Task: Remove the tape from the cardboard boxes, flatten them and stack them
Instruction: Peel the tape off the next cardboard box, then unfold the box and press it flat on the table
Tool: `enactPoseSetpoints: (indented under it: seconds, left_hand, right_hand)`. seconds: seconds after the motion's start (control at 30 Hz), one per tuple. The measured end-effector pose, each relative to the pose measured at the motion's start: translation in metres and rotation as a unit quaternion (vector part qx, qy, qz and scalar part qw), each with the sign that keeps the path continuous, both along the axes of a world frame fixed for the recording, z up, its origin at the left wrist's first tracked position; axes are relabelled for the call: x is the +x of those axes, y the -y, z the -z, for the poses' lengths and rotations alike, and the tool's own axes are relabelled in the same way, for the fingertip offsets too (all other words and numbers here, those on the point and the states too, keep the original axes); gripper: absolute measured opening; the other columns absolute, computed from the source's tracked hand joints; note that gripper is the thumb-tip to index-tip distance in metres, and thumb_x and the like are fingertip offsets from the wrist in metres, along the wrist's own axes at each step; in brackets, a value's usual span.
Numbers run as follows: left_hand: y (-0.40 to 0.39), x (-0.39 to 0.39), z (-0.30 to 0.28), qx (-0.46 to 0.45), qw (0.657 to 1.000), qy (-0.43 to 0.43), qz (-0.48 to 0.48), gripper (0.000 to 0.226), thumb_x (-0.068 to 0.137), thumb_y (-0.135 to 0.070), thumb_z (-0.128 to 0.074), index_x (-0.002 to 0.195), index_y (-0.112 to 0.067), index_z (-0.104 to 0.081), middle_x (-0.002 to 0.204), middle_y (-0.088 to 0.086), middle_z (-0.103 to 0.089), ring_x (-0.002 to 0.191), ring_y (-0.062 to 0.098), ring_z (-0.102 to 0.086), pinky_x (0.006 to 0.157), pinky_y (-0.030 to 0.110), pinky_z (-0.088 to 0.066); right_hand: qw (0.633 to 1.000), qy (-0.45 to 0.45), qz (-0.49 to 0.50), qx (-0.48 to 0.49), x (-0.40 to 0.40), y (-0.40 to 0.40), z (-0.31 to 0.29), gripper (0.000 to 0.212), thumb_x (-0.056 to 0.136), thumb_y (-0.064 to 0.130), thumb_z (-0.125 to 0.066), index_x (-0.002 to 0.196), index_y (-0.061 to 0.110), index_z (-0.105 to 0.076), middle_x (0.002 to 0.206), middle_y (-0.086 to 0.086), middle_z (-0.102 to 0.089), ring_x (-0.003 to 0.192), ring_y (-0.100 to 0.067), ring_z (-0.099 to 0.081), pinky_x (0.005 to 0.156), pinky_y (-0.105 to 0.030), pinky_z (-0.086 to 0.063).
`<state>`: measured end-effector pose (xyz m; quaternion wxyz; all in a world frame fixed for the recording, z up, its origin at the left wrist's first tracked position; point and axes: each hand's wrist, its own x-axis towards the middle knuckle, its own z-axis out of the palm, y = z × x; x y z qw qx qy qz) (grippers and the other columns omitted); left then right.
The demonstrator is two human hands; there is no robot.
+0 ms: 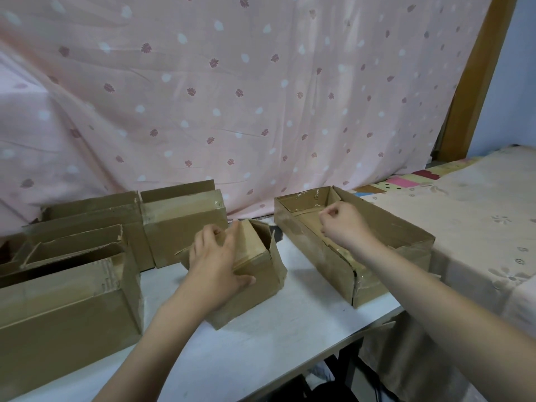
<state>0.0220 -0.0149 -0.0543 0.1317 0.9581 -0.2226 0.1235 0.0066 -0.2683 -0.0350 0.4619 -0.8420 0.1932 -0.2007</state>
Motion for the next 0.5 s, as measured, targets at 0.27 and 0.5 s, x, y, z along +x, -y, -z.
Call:
enactPoseSetpoints:
  seconds: [0.27, 0.5]
  left_hand:
    - [-0.014, -0.017, 0.015, -0.158, 0.976, 0.126, -0.076, 0.112, 0.057, -0.061, -0.082, 0.146, -0.017, -0.030, 0.130, 0.010, -0.028, 0.120, 0.030, -0.028, 0.101, 0.048, -0.032]
    - [-0.028, -0.051, 0.032, -0.230, 0.971, 0.061, -0.024, 0.102, 0.065, -0.059, -0.075, 0.143, -0.025, -0.019, 0.135, -0.003, -0.018, 0.132, 0.021, -0.023, 0.111, 0.043, -0.024]
  right_hand:
    - [0.880, -0.126, -0.178, 0.421, -0.032, -0.094, -0.030, 0.026, 0.101, 0.029, -0.058, 0.105, 0.005, -0.050, 0.111, -0.021, -0.053, 0.090, -0.037, -0.062, 0.086, -0.062, -0.055]
    - [0.909, -0.146, -0.206, 0.333, -0.032, -0.132, -0.022, 0.016, 0.096, 0.024, -0.065, 0.102, 0.010, -0.066, 0.079, -0.009, -0.067, 0.071, -0.028, -0.064, 0.080, -0.056, -0.058]
